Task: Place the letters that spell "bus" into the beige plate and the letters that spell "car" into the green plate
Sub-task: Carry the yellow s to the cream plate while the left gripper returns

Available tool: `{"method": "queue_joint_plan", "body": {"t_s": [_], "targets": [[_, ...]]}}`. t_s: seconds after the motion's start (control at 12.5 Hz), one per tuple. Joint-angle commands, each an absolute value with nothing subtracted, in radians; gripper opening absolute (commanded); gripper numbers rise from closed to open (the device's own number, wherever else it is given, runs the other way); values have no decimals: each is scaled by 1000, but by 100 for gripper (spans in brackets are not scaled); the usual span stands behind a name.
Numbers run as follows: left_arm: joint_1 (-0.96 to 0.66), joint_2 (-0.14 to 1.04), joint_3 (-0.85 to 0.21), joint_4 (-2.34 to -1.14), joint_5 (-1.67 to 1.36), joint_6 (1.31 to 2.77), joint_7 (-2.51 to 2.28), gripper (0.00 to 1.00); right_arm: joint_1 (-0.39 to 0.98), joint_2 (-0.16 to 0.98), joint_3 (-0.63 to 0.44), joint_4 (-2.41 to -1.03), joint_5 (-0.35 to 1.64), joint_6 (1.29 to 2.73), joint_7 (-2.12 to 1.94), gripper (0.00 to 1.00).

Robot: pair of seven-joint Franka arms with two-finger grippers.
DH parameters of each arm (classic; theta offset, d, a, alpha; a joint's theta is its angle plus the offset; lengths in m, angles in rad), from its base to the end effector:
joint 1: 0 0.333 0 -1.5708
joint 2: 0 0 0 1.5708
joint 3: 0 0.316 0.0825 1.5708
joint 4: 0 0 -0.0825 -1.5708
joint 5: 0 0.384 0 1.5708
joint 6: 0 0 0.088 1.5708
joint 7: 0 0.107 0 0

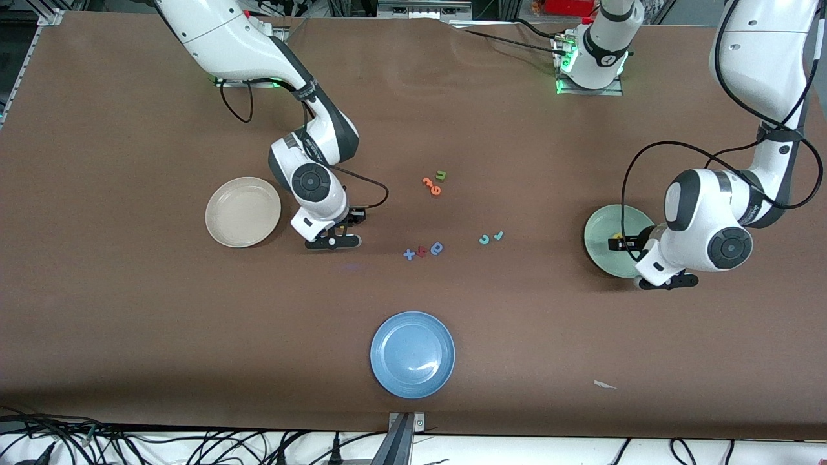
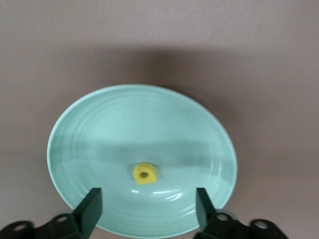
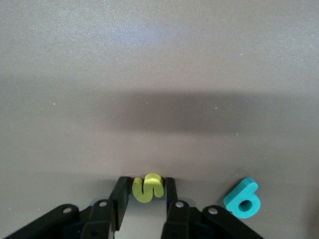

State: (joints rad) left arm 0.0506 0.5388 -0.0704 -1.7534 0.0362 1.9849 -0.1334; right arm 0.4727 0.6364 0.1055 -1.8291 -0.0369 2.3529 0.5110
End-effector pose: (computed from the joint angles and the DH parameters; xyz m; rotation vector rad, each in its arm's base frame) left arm 0.6274 -0.0072 0.2423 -3.0848 -0.1517 0.4752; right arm 0.5335 0.3438 0.1760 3.1113 0.1207 -0.1763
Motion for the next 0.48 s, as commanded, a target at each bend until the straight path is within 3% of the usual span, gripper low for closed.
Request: {"method": "queue_joint_plan", "body": {"t_s": [0.0,0.24,0.4], "targets": [[45,491,-126,-1750,-30,1977,-199,99,474,634,109,-1850,-38,2365,526,17],[41,495,-247,-1752,-35,1994,-371,99,472,615,106,-1841,-40,2355,500,15],[38,517,-326,-1770,-35,2095,-483,94,468,582,100,-1832,-43,2336,494,14]]}}
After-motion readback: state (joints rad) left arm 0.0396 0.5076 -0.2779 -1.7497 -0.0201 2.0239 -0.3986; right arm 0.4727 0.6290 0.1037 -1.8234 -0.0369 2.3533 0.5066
